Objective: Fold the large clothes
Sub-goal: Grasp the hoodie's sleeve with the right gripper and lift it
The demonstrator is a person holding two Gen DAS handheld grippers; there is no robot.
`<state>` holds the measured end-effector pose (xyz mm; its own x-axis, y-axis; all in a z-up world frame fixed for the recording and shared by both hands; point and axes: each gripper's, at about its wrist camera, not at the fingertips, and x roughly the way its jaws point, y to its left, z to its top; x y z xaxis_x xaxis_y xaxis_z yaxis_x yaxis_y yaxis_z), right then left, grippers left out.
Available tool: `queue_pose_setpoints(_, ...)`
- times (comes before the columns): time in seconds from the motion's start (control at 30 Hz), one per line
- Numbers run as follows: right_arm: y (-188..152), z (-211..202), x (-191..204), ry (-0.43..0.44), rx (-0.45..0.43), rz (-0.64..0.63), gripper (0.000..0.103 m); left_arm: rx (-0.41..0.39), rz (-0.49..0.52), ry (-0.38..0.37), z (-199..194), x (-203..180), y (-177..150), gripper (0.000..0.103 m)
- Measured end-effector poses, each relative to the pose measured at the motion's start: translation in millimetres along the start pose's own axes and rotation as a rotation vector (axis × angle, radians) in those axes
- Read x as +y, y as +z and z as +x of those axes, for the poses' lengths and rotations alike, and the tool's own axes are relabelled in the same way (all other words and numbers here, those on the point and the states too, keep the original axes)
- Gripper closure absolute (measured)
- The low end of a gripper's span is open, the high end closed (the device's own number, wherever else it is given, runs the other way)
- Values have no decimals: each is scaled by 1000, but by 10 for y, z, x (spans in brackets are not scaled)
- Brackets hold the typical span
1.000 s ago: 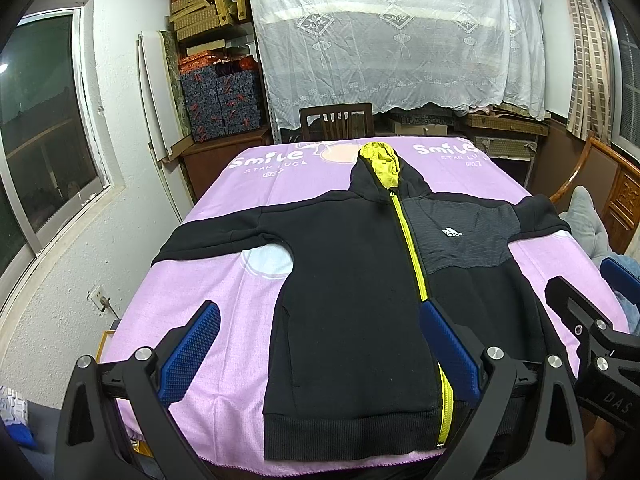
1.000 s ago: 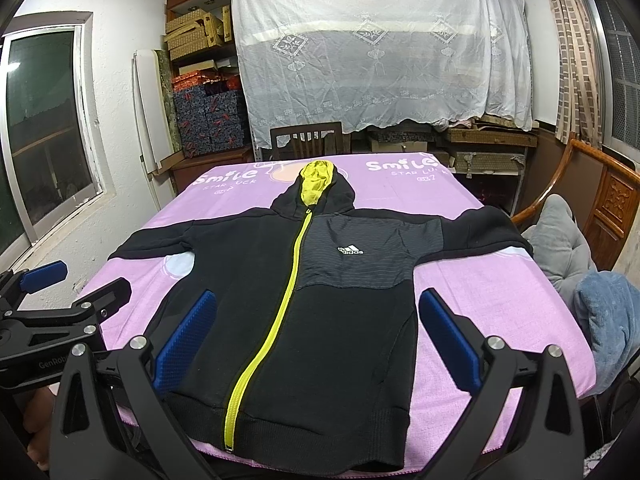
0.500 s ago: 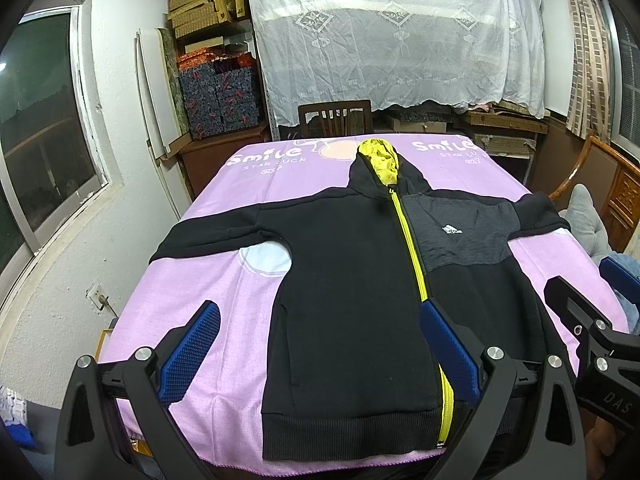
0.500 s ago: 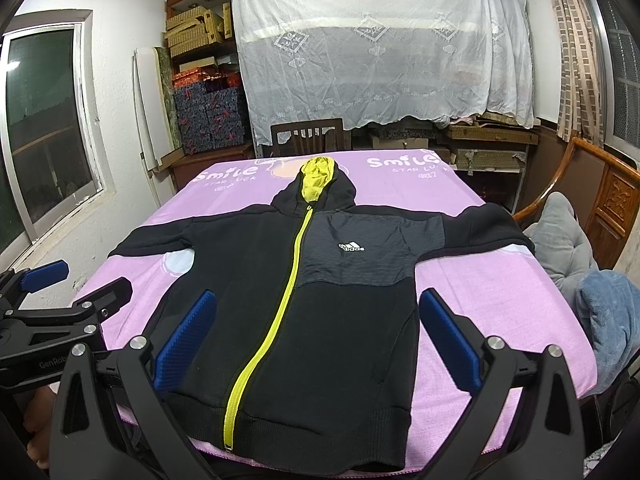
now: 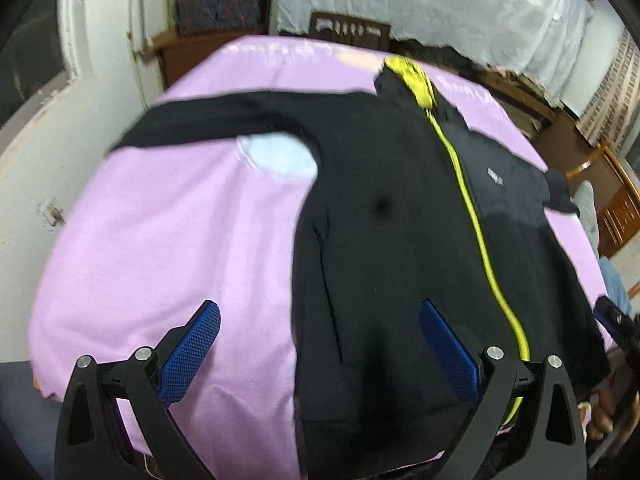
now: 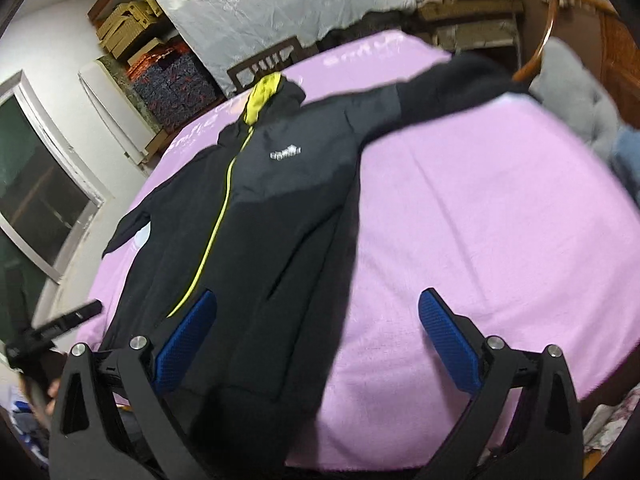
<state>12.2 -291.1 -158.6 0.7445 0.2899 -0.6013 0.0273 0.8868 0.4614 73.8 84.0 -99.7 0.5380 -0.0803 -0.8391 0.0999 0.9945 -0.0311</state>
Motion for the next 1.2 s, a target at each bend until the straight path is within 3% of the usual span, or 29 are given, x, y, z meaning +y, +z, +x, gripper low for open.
queue_pose_setpoints(0.07, -18, 123, 12, 6, 45, 0, 5, 15, 32, -2, 125, -48, -42, 5)
queue_pose_setpoints(0.17, -66, 247, 80, -4, 84, -43, 13, 51, 52, -33, 317, -167, -92, 20)
queue_pose_setpoints(0.2, -74, 242, 114, -26, 71, -70, 21, 59, 46, -45, 350, -202, -93, 28)
queue_pose_setpoints(0.27, -88, 289, 140, -36, 72, -95, 61, 44, 60, -23, 374, -243, -121, 34)
queue_pose_setpoints(0.3, -91, 292, 100, -15, 79, -79, 92, 42, 60, -26, 366, -268, -120, 40)
queue_pose_setpoints(0.33, -76, 288, 55, 25, 81, -50, 94, 27, 59, -19, 339, -288, -137, 45)
queue_pose_setpoints(0.4, -30, 185, -48, 83, 76, -2, 96, 12, 58, -18, 301, -340, -140, 63)
queue_pose_setpoints(0.5, 26, 42, -184, 87, 100, 28, 96, 13, 62, -40, 221, -405, -178, 72)
queue_pose_setpoints(0.6, -33, 163, -275, 72, 162, 60, 96, 7, 55, -60, 205, -498, -232, 72)
queue_pose_setpoints(0.67, -57, 121, -216, 28, 160, 5, 94, 7, 71, -38, 209, -502, -242, 70)
queue_pose_setpoints(0.73, -23, -31, -158, -35, 120, -18, 73, 11, 44, -51, 180, -417, -195, 66)
queue_pose_setpoints(0.83, 219, -276, -71, -93, 4, -70, 70, -60, 20, -13, 18, -273, -41, 66)
queue_pose_setpoints(0.9, 441, -261, 44, -57, -3, -104, 70, -85, 45, 2, -34, -290, 102, 63)
queue_pose_setpoints(1.0, 771, 45, 258, 22, 44, -152, 70, -81, 101, -65, 94, -511, 442, 52)
queue_pose_setpoints(1.07, 939, 428, 374, 63, 108, -174, 70, -65, 121, -77, 267, -644, 631, 51)
queue_pose_setpoints(1.2, 1070, 1058, 310, 102, 247, -131, 70, 54, 128, -109, 764, -779, 848, 51)
